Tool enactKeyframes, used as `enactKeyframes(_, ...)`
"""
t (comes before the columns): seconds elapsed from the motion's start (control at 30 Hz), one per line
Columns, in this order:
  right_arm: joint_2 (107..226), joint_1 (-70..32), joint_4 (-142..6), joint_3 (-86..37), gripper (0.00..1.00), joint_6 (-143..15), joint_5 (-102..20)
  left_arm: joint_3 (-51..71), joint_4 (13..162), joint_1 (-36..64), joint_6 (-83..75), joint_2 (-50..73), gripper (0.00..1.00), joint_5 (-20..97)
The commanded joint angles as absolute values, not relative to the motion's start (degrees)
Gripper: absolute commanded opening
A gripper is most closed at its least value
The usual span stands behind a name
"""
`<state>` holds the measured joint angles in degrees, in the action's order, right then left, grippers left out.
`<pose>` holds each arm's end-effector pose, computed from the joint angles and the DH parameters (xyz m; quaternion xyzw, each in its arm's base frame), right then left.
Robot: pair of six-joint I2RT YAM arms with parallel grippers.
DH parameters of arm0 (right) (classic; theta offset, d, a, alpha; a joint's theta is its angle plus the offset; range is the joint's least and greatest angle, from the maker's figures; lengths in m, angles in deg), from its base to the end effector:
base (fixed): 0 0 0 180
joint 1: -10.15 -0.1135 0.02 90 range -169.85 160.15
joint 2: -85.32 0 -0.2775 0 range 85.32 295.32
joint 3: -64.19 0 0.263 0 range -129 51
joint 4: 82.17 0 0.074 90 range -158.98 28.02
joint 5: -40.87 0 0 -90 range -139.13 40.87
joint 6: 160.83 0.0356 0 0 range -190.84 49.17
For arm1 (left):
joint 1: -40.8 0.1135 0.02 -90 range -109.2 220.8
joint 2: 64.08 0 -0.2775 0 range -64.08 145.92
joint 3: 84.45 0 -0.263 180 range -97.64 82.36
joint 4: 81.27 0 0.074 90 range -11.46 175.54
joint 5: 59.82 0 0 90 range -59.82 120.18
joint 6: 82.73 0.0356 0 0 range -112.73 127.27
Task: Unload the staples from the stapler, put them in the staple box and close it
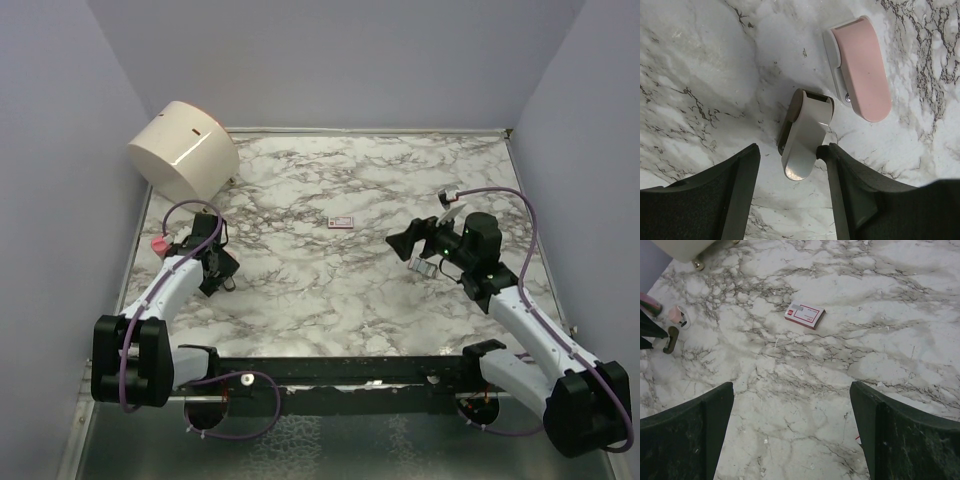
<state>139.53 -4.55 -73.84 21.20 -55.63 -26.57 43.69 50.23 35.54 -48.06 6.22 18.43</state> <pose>0.2059 0.0681 0.2517 -0.1093 0.8016 0.3003 0.5053 0.2183 -0.0128 0.1914 -0.4310 0.8744 -0.0137 0.2223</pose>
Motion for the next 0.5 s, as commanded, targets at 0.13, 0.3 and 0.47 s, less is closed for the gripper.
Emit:
enactKeyframes(0.13,141.5,-5.0,-75.9,21.1,0.99,-55.9,-24.3,44.7,49.7,35.8,-46.5,6.8,0.57,19.6)
enactKeyframes(0.3,142.2,-5.0,-75.7,20.7,0.99,-56.0,-24.0,45.1,50.3,35.4,-46.4,8.3,0.5,19.7)
enactKeyframes(0.47,143.0,-5.0,-75.3,20.4,0.99,-56.0,-23.6,44.4,50.3,35.0,-45.6,9.2,0.5,20.1)
